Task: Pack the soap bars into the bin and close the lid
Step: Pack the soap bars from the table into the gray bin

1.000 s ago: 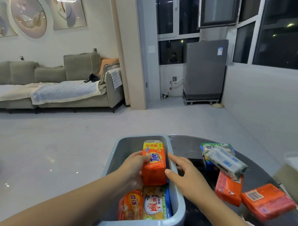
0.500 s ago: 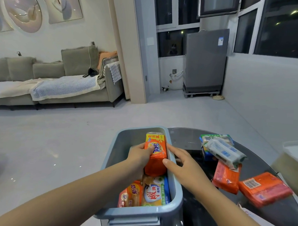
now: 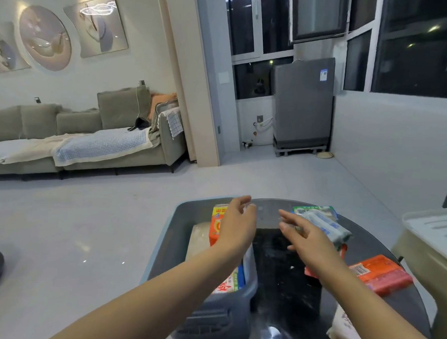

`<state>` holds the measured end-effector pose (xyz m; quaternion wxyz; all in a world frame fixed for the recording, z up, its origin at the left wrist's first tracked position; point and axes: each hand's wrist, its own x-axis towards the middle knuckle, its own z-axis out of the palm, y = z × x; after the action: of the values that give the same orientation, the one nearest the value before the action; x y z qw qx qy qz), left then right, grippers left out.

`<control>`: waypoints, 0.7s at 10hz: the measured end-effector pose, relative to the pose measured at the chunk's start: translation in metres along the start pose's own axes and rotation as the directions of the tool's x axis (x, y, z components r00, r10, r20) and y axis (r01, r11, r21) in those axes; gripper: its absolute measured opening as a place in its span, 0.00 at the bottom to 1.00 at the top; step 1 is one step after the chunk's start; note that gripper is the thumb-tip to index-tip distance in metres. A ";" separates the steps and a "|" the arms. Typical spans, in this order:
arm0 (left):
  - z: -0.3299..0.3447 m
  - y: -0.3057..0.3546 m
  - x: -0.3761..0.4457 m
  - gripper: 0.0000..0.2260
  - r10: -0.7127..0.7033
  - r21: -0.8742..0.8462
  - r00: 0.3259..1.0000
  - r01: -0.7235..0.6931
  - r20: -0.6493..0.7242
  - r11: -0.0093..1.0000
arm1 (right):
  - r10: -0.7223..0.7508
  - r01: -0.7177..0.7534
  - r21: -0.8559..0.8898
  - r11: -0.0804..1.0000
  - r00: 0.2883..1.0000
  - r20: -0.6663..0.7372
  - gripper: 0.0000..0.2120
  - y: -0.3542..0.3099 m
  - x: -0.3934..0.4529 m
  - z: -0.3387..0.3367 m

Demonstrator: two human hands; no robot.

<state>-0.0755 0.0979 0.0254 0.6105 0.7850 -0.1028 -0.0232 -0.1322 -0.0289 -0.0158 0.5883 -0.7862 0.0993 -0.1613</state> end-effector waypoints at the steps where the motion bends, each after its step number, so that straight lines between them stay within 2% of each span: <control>1: 0.030 0.007 -0.004 0.15 -0.034 -0.019 0.998 0.035 0.057 0.999 | -0.002 0.002 -0.003 1.000 0.998 -0.063 0.11 0.006 -0.001 -0.022; 3: 0.086 0.005 -0.003 0.15 -0.103 -0.013 0.984 0.106 0.143 0.994 | 0.057 -0.061 -0.029 0.998 0.989 -0.138 0.13 0.024 0.000 -0.059; 5: 0.123 -0.006 0.018 0.14 -0.251 0.063 0.957 0.244 0.146 0.968 | 0.071 -0.087 -0.093 0.992 0.983 -0.170 0.15 0.051 0.018 -0.078; 7: 0.155 -0.003 0.031 0.18 -0.364 0.109 0.917 0.350 0.162 0.930 | 0.093 -0.159 -0.309 0.938 0.972 -0.216 0.17 0.072 0.049 -0.093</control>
<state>-0.0702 -0.0550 -0.0138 0.5534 0.8082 -0.0133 -0.2010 -0.1186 -0.1497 -0.0542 0.4473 -0.8442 0.2328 -0.1818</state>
